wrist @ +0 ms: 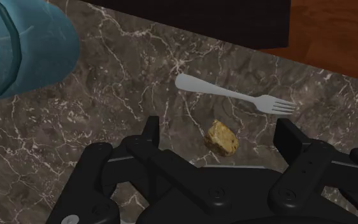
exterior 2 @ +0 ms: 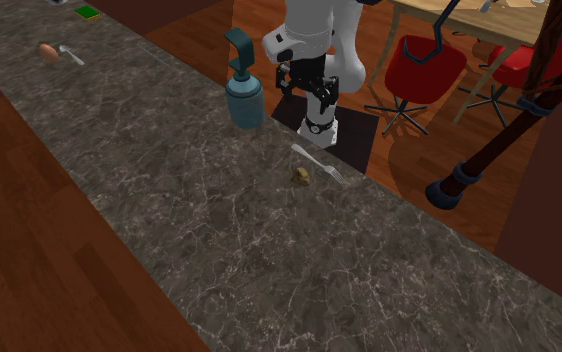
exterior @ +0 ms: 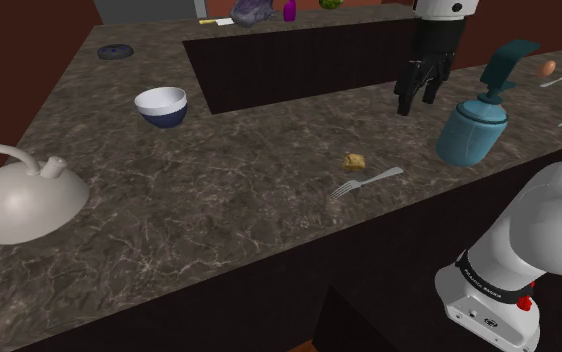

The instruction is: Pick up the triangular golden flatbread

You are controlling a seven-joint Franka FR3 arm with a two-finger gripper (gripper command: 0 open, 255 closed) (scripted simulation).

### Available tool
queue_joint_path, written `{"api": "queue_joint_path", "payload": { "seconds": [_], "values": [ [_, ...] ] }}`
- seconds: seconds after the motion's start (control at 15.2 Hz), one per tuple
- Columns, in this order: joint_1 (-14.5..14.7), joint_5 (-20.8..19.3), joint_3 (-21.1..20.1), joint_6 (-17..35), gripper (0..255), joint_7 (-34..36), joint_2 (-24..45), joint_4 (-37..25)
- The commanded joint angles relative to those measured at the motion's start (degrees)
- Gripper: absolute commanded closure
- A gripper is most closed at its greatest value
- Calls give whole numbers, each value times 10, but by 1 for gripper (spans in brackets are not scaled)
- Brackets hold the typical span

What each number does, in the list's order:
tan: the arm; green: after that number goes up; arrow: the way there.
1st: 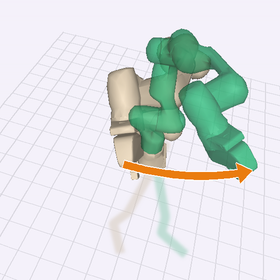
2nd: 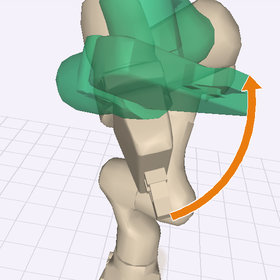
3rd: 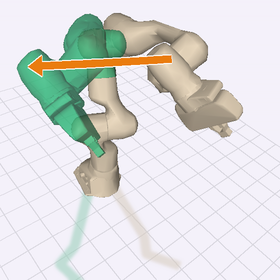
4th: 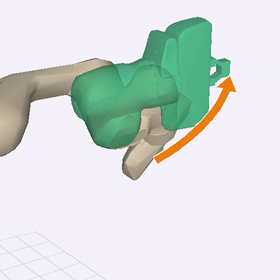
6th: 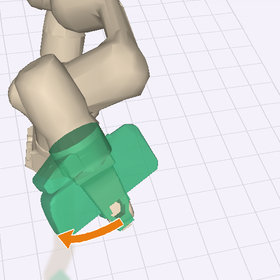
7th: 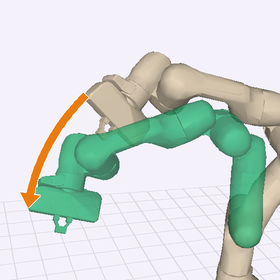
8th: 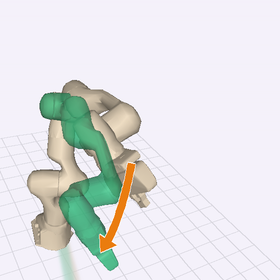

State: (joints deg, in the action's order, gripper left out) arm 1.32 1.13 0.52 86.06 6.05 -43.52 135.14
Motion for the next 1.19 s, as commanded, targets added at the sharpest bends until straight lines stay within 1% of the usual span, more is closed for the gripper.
{"api": "queue_joint_path", "payload": {
  "seconds": [0.0, 0.4, 0.79, 1.12],
  "values": [
    [0, 0, 0, 0, 0, 0, 0, 0],
    [12, 24, 11, 69, 0, -23, 124, 6],
    [25, 55, 18, 127, 0, -51, 260, -11],
    [25, 58, 18, 161, 0, -57, 278, 9]
  ]
}}
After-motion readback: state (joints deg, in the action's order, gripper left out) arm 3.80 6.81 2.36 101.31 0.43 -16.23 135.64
